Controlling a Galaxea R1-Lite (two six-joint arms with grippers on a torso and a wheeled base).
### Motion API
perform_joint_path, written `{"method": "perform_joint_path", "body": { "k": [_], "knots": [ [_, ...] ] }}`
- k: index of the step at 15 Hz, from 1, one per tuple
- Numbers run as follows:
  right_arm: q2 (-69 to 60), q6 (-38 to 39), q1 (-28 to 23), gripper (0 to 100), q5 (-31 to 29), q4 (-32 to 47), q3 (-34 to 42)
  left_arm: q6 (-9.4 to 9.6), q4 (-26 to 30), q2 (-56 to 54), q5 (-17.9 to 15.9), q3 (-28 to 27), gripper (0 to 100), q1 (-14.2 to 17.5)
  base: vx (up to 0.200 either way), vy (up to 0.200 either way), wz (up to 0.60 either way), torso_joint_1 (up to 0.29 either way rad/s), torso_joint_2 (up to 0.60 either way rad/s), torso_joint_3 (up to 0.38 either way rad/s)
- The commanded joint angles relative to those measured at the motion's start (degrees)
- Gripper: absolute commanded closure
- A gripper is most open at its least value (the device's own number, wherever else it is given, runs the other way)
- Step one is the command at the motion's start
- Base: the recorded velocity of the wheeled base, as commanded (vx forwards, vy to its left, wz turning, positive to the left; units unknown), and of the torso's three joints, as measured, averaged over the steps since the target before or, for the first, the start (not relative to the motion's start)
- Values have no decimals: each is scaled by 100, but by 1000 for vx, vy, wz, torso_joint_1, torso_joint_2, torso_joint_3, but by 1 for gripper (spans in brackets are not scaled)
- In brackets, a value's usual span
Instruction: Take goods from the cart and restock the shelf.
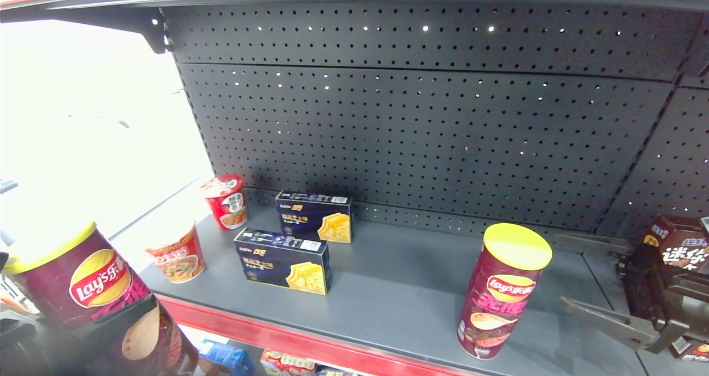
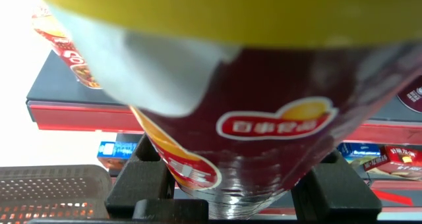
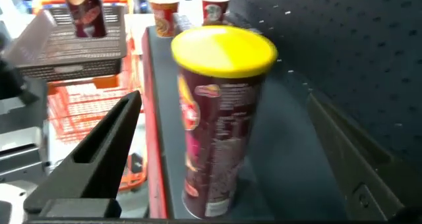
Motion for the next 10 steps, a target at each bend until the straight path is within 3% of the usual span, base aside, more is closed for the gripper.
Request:
{"method": "perform_joint_path", "body": {
  "k": [1, 5, 7, 10],
  "knots": [
    [-405, 12, -273, 0, -7, 49, 14, -2, -3, -43, -1, 8, 100, 2, 0, 0, 0, 0, 0, 0],
    [-1336, 29, -379, 0, -33, 911, -470, -2, -3, -148, -1, 78, 100, -7, 0, 0, 0, 0, 0, 0],
    [-1952, 47, -510, 0, -192, 1763, -760, -2, -3, -271, -10, 201, 100, -7, 0, 0, 0, 0, 0, 0],
    [-3050, 56, -212, 0, -1624, 3328, -760, -2, -3, -368, -27, 272, 100, -7, 0, 0, 0, 0, 0, 0]
  ]
}}
